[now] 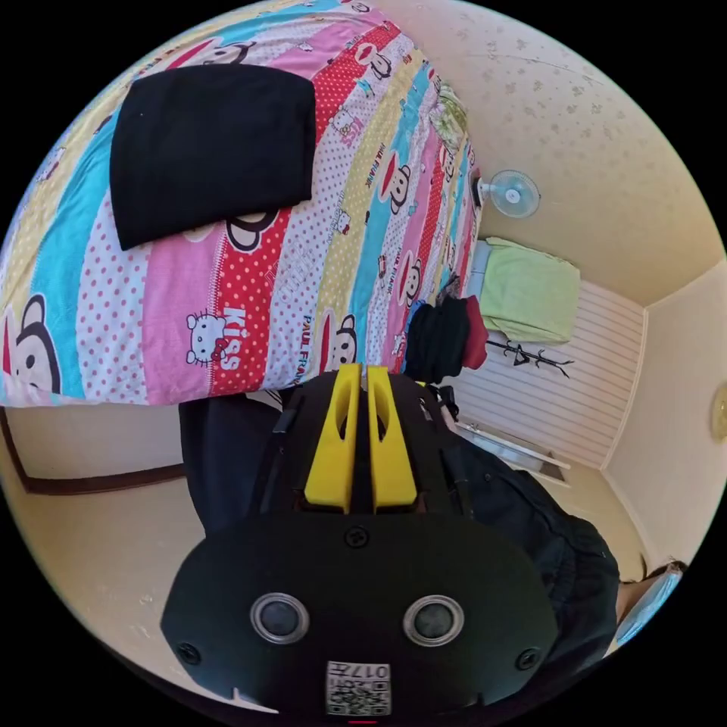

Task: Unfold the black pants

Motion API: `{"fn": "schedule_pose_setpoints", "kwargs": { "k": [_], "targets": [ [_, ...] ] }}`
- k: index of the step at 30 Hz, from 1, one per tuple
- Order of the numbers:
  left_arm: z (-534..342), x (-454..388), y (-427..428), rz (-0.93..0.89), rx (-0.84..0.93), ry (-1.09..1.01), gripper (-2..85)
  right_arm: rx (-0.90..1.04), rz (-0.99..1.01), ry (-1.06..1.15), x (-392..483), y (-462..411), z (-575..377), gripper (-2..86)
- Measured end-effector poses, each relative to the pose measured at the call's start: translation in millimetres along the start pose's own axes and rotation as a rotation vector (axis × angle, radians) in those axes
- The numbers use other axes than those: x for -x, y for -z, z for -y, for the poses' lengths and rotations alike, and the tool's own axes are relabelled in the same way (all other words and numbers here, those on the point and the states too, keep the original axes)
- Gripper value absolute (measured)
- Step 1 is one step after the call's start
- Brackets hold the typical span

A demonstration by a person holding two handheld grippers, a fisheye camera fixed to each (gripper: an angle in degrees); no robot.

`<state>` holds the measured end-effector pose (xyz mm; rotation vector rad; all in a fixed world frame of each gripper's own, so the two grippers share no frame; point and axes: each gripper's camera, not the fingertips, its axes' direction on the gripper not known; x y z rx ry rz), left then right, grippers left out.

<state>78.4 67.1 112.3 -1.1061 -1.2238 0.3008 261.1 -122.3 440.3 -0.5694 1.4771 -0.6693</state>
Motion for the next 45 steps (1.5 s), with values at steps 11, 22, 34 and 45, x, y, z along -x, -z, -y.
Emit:
{"fn": "schedule_pose_setpoints", "kwargs": {
  "k": [11,22,34,45],
  "targets": [
    [9,-55,32,0.000,0.021,0.062,6.3,0.220,-0.217,0.029,181,94,-103,0.4],
    [-22,-40,96,-0.184,-0.204,0.261,8.4,0.156,-0.253,0.017,370,197,-176,0.4],
    [71,-61,210,0.033,-0.456,0.237,11.2,0.448,-0.169,0.131,558,102,-288,1.5],
    [89,-113,163,-0.186,-0.376,0.058,2.0,0.576,-0.746,0.475,725,166,-436,1.8]
  ]
}}
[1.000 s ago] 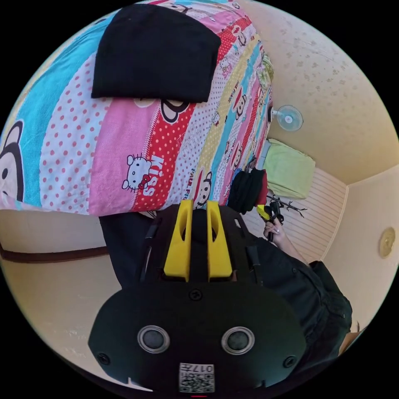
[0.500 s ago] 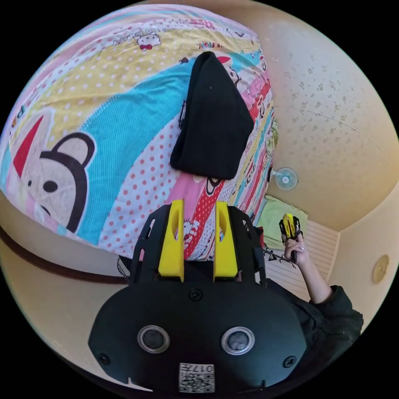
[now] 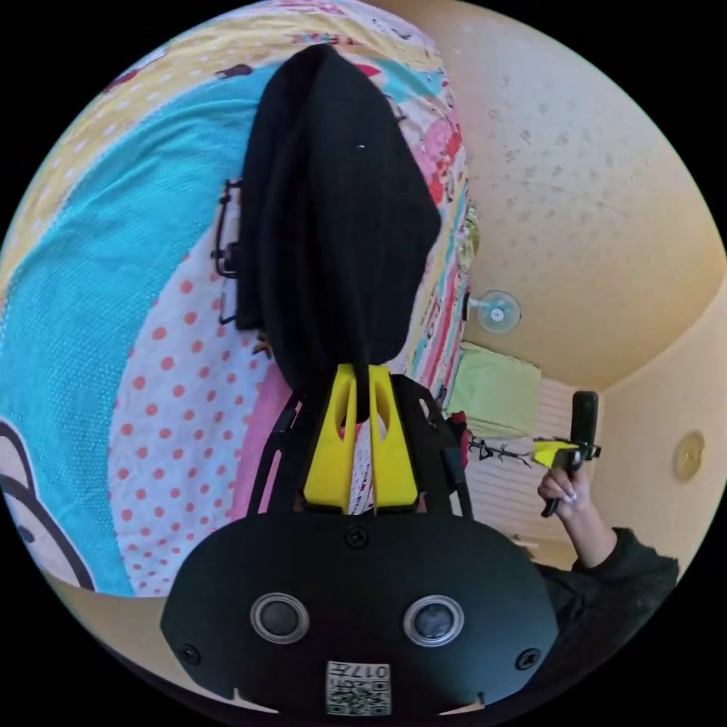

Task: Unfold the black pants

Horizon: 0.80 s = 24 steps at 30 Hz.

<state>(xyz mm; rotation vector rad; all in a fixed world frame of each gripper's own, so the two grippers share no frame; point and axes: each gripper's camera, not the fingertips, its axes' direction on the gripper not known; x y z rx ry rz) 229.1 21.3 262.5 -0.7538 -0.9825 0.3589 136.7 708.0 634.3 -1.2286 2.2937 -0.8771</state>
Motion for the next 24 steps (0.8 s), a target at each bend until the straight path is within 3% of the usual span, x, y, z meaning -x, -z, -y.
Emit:
{"fn": "schedule_pose_setpoints", "kwargs": {
  "k": [4,9,16,21,24],
  "targets": [
    [-37,-88,-1,-0.069,0.063,-0.278,0.8,-0.003,-0.256,0.181,100,28,-30,5.7],
    [-87,-152,-2,-0.133,0.126,-0.415,0.0,-0.018,-0.498,0.232,210,32,-26,15.2],
    [-175,-209,13,-0.170,0.270,-0.562,-0.5,0.394,-0.919,0.359,310,-40,-27,19.2],
    [-220,-227,28,-0.197,0.355,-0.629,-0.4,0.700,-1.078,0.382,315,-83,-68,14.3],
    [-233,-231,31,-0.185,0.434,-0.671,-0.3,0.692,-1.125,0.438,325,-68,-104,7.0]
  ]
}}
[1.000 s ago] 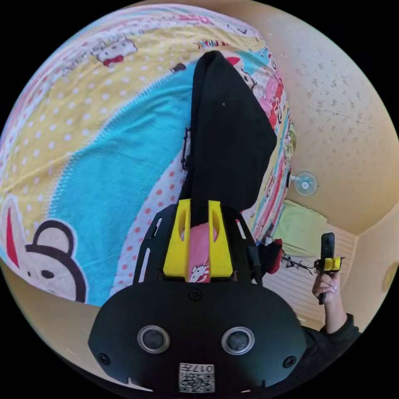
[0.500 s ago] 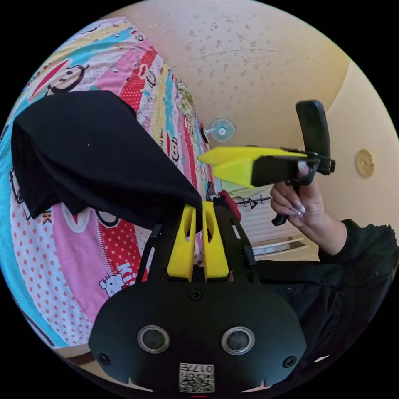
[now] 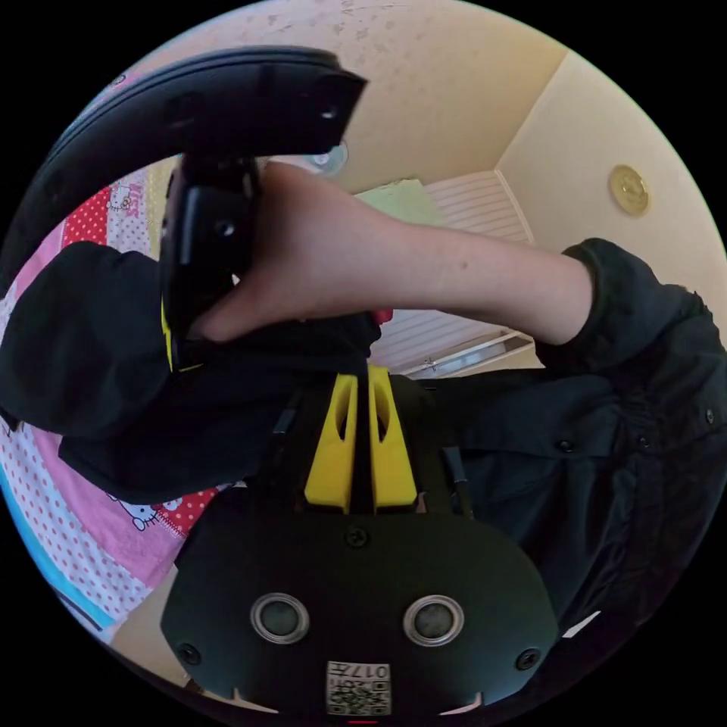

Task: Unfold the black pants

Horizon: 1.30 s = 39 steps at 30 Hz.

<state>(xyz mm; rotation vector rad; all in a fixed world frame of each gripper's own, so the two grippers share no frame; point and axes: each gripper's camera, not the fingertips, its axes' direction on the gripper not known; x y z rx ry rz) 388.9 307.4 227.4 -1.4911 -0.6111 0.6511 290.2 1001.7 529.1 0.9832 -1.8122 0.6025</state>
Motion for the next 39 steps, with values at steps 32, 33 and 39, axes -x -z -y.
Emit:
{"fn": "schedule_pose_setpoints", "kwargs": {
  "k": [32,33,39],
  "targets": [
    [-75,136,48,0.042,-0.041,0.656,0.0,-0.458,0.422,-0.500,-172,-260,-111,12.8],
    [-75,136,45,0.049,-0.043,0.662,0.0,-0.495,0.530,-0.497,-192,-282,-99,13.4],
    [-97,156,25,-0.033,-0.246,0.736,-0.1,-0.596,0.791,-0.333,-203,-373,-61,8.0]
  ]
}}
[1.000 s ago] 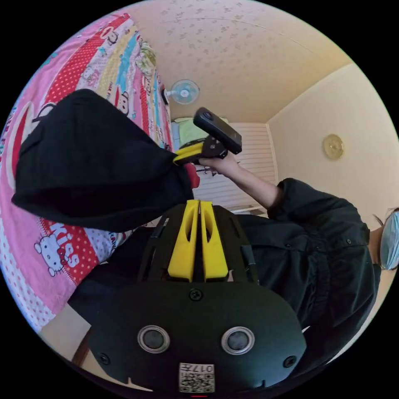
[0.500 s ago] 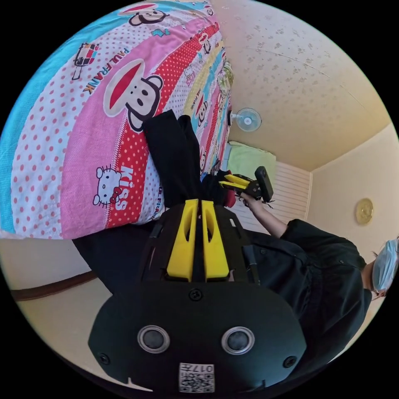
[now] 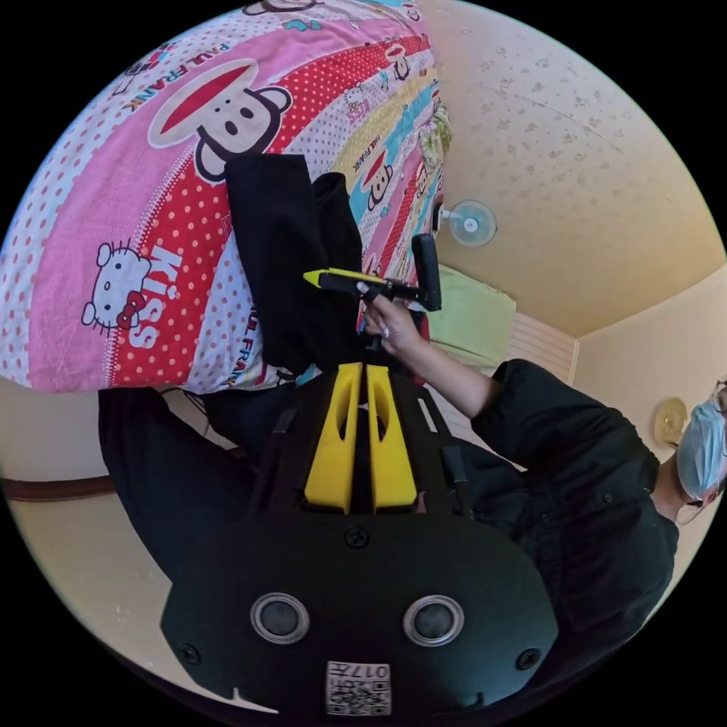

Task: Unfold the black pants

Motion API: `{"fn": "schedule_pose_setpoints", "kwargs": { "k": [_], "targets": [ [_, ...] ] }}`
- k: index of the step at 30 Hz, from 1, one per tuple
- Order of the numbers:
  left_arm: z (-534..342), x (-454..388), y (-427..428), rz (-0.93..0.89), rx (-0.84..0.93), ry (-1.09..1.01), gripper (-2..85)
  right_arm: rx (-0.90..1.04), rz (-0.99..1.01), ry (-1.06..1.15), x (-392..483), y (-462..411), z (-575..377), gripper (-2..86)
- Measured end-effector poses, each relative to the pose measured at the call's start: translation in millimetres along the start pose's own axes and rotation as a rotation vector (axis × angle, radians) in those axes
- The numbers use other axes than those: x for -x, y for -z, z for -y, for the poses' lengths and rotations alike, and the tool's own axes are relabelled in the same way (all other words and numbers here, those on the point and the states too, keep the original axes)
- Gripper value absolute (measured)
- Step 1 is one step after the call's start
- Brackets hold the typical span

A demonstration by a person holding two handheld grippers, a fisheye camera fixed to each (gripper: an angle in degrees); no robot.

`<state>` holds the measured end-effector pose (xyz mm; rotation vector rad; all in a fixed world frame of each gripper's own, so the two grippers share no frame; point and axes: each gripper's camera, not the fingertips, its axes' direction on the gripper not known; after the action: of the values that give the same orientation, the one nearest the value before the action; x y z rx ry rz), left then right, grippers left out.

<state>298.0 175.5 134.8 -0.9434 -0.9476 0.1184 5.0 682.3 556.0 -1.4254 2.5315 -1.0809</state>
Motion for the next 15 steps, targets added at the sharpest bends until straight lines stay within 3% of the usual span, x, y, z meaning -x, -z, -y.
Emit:
{"fn": "schedule_pose_setpoints", "kwargs": {
  "k": [4,8,11,13,15],
  "targets": [
    [19,7,-28,0.130,0.119,-0.050,2.9,0.215,0.360,0.246,10,-67,-22,4.5],
    [50,3,-51,0.244,0.153,-0.113,5.4,0.316,0.324,0.256,1,-106,-33,5.4],
    [65,16,-59,0.170,0.131,-0.092,5.6,0.184,0.247,0.157,-30,-95,-31,8.0],
    [68,30,-61,0.117,0.119,-0.079,5.7,-0.019,0.093,0.025,-59,-70,-30,9.7],
    [68,47,-63,0.104,0.114,-0.054,5.8,-0.104,-0.034,-0.031,-75,-66,-21,11.5]
  ]
}}
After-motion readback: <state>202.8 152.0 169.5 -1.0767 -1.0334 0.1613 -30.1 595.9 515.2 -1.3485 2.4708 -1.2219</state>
